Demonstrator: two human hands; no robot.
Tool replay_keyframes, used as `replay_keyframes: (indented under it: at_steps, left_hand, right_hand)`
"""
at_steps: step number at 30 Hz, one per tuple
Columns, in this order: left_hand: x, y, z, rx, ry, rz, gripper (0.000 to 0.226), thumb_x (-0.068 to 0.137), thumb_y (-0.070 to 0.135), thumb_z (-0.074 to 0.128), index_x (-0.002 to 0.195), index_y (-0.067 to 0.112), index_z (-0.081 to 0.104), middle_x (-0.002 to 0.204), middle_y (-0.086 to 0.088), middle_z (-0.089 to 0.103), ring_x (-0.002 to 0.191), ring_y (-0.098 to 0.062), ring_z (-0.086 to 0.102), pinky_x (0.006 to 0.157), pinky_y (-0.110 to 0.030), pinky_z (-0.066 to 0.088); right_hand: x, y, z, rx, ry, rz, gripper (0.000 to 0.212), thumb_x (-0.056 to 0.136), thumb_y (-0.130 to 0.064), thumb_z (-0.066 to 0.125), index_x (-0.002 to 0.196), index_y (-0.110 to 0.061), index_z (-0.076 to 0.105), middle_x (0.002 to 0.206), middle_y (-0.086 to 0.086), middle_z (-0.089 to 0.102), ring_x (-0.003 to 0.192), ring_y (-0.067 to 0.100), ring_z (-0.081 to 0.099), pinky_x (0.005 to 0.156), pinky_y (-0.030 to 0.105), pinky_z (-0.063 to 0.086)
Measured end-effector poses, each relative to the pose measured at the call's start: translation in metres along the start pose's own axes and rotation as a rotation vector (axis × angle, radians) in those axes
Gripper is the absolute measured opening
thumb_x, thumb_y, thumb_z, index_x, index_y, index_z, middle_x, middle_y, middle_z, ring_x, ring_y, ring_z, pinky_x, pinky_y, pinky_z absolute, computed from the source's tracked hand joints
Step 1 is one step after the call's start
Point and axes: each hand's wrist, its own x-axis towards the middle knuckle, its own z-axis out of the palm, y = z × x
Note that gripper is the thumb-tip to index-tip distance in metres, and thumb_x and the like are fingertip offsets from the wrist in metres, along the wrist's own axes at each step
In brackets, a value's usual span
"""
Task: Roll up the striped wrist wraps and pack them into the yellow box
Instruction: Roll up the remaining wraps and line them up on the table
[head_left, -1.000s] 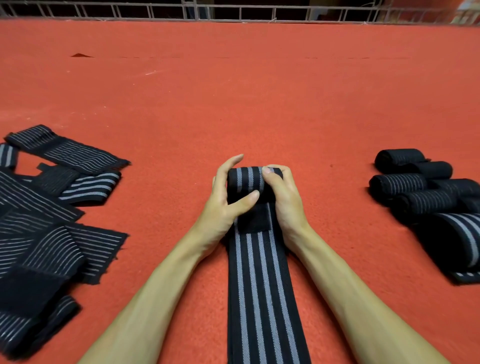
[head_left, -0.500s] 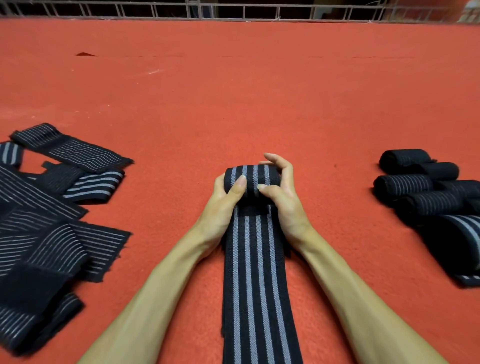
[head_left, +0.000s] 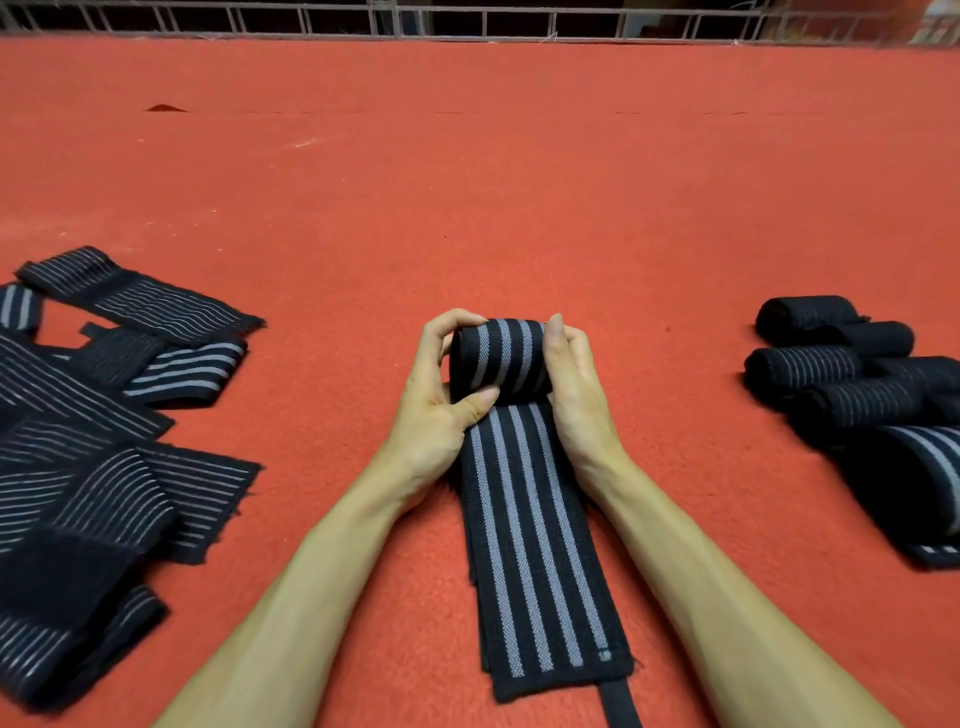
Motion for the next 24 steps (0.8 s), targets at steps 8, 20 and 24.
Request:
replay_keyframes:
  at_steps: [8,20,24]
  left_hand:
    - [-0.001,-0.002,0.002,0.122,0.002,-0.118,0.069,0.069,0.047,0.078,0.126,0.054,0.041,0.136,-0.011,0.043,0.128,-0.029,0.048,0.108,-0.052,0.039]
    - [-0.002,-0.002,0.008,-0.135,0.063,-0.332,0.07,0.076,0.056,0.065,0.129,0.018,0.04,0.121,-0.002,0.063,0.11,-0.012,0.063,0.093,-0.029,0.05]
    - [-0.001,-0.002,0.002,-0.21,0.05,-0.341,0.07,0.08,0.035,0.068,0.136,0.005,0.039,0.129,-0.019,0.059,0.115,-0.028,0.062,0.095,-0.038,0.052]
  right_hand:
    - [0.0,-0.002,-0.002,0.133,-0.012,0.033,0.021,0.093,-0.031,0.054,0.111,-0.022,0.046,0.091,-0.006,0.061,0.075,0.002,0.061,0.073,0.024,0.05]
    - [-0.007,-0.004,-0.001,0.17,-0.145,-0.106,0.035,0.062,-0.022,0.055,0.094,-0.035,0.05,0.128,-0.003,0.049,0.103,0.02,0.049,0.088,0.043,0.041]
    - [-0.01,-0.002,0.001,0.061,-0.138,-0.137,0.038,0.07,-0.034,0.059,0.107,-0.04,0.055,0.131,0.018,0.044,0.115,0.04,0.049,0.101,0.06,0.04]
